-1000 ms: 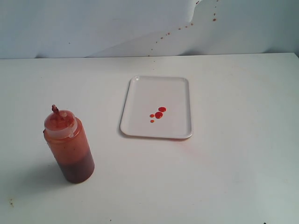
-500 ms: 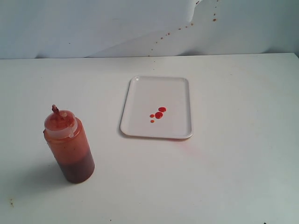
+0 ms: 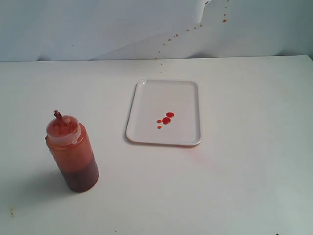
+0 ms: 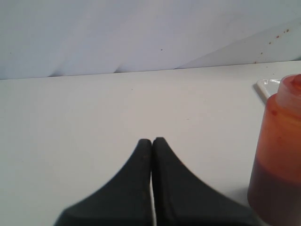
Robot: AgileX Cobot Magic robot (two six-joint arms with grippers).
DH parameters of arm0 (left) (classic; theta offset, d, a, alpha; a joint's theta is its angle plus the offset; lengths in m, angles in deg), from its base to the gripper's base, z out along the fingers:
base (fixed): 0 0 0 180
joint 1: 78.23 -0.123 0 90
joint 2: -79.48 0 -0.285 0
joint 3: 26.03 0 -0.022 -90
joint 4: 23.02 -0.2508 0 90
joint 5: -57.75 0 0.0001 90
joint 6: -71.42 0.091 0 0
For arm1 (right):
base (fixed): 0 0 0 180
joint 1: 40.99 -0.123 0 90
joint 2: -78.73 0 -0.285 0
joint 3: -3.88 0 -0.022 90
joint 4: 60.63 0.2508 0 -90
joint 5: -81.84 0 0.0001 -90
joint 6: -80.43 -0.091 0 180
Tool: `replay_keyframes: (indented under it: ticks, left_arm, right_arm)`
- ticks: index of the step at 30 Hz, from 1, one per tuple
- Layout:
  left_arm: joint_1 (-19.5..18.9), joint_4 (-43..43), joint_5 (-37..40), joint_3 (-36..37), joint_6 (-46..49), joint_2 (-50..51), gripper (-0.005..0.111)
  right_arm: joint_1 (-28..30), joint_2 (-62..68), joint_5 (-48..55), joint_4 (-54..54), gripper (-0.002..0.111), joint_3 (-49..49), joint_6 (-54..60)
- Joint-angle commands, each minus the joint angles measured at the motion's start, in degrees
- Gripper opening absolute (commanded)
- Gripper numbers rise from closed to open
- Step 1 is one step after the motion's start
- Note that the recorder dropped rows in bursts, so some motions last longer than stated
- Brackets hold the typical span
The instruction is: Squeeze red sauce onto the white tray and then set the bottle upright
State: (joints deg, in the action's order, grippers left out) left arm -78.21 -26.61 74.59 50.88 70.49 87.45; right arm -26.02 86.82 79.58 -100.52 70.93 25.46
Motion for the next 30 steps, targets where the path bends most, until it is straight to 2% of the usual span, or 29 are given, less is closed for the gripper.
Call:
replay_keyframes:
  ticks: [1, 5, 12, 17, 19, 26, 30]
  left_arm:
    - [0.2, -0.2, -0.5, 0.3, 0.0, -0.2, 0.001]
    - [0.2, -0.2, -0.5, 0.3, 0.0, -0.2, 0.001]
    - [0.2, -0.2, -0.5, 0.3, 0.0, -0.2, 0.001]
    - [0.2, -0.2, -0.5, 0.3, 0.0, -0.2, 0.001]
    - [0.2, -0.2, -0.5, 0.3, 0.0, -0.2, 0.001]
    - [0.2, -0.2, -0.5, 0.3, 0.0, -0.2, 0.001]
    - [0.2, -0.2, -0.5, 0.3, 0.0, -0.2, 0.001]
  right_arm:
    - [0.3, -0.3, -8.4, 0.9, 0.0, 3.4, 3.0]
    - [0.3, -0.3, -12.7, 5.1, 0.0, 6.4, 8.8]
    - [0.3, -0.3, -10.5, 12.9, 0.0, 7.0, 21.8]
    - [0.3, -0.3, -3.3, 31.0, 0.0, 7.0, 43.2]
    - [0.3, -0.3, -0.8, 34.1, 0.0, 7.0, 49.4]
    - [0.3, -0.3, 8.2, 34.7, 0.0, 7.0, 52.1]
    - [0.3, -0.3, 9.0, 34.7, 0.0, 10.0, 52.2]
